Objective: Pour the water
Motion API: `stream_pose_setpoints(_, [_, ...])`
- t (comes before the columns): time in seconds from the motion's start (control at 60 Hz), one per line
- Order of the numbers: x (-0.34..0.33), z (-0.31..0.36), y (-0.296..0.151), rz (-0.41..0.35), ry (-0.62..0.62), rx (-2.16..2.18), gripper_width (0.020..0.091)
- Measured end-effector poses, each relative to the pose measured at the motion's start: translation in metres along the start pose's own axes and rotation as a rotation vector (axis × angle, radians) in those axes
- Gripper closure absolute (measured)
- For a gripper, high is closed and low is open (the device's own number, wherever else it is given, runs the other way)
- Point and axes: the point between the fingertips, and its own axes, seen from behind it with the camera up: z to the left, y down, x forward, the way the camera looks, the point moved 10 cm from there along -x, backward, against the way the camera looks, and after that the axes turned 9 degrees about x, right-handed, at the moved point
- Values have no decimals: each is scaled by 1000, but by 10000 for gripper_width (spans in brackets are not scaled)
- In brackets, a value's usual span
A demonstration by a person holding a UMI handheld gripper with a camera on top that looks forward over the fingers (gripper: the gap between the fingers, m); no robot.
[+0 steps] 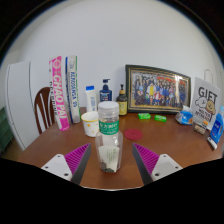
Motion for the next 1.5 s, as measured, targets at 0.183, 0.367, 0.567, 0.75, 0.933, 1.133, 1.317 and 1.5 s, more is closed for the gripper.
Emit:
stream_pose_setpoints(0.183, [49, 1, 16, -7, 16, -14, 377])
stream_pose_setpoints(0.367, [64, 5, 18, -27, 18, -14, 597])
stream_pose_setpoints(0.567, [61, -2, -7, -30, 94, -25, 679])
stream_pose_setpoints(0.75, [73, -20, -75, -49, 262, -297, 679])
stream_pose_setpoints(0.933, [115, -30, -139, -42, 463, -785, 680])
stream_pose_setpoints(1.133, [165, -17, -153, -20, 589, -1430, 678])
stream_pose_setpoints(1.317, [194, -3, -141, 9, 619, -1848, 680])
stream_pose_setpoints(1.5, [202, -2, -138, 25, 606, -1961, 678])
